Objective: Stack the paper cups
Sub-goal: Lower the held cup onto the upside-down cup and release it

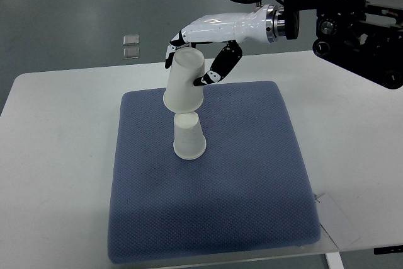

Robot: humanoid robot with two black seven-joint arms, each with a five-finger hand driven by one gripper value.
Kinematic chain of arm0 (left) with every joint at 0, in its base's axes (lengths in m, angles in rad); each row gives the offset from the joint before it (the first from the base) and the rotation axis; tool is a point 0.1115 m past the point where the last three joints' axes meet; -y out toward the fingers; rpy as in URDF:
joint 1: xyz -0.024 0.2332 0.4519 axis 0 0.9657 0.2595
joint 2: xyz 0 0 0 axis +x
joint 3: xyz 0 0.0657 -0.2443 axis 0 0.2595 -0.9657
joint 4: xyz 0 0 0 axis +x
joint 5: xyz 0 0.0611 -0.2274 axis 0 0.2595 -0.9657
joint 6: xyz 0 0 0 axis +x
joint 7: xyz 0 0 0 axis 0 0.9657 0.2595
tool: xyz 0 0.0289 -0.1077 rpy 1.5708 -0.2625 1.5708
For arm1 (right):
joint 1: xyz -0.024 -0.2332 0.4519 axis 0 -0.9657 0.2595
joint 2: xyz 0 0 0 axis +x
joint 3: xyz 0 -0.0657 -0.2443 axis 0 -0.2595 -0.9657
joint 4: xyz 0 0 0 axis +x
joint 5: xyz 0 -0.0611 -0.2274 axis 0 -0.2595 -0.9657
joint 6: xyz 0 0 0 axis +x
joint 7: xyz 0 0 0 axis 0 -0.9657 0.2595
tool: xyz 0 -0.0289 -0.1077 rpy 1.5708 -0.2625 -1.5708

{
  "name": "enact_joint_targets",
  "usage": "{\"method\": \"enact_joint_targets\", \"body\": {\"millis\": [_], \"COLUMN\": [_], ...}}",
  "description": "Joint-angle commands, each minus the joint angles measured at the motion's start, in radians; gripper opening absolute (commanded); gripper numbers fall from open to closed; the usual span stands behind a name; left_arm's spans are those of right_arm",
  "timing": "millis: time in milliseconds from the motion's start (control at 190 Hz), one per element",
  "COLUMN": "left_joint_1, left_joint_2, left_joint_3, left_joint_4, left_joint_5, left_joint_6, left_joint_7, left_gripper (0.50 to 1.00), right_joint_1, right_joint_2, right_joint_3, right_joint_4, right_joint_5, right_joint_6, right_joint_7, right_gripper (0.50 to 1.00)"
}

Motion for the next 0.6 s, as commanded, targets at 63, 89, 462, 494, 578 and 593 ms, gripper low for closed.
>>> {"method": "enact_joint_targets", "body": {"millis": [63, 89, 462, 494, 578, 593], "left_joint_1": [0.0, 0.0, 0.0, 0.0, 0.0, 0.0], "left_joint_2": [0.0, 0.0, 0.0, 0.0, 0.0, 0.0], "left_joint_3": [0.0, 0.0, 0.0, 0.0, 0.0, 0.0], "left_joint_4": [0.0, 0.0, 0.0, 0.0, 0.0, 0.0], "left_joint_5": [0.0, 0.0, 0.0, 0.001, 0.0, 0.0], "left_joint_6": [0.0, 0.0, 0.0, 0.0, 0.0, 0.0], "left_joint_7": [0.0, 0.0, 0.0, 0.0, 0.0, 0.0], "left_gripper": [1.0, 1.0, 1.0, 1.0, 1.0, 1.0], "right_joint_1": [-0.009, -0.012, -0.033, -0.033, -0.033, -0.033], "right_joint_2": [0.022, 0.022, 0.028, 0.028, 0.03, 0.028], "right_joint_3": [-0.007, -0.007, -0.037, -0.037, -0.037, -0.039], "right_joint_4": [-0.009, -0.011, -0.018, -0.018, -0.018, -0.018], "right_joint_5": [-0.004, -0.004, -0.089, -0.089, -0.089, -0.089], "right_joint_6": [0.0, 0.0, -0.015, -0.015, -0.015, -0.015], "right_joint_7": [-0.015, -0.016, -0.016, -0.016, -0.016, -0.016], "right_gripper": [0.519, 0.519, 0.523, 0.523, 0.525, 0.525]}}
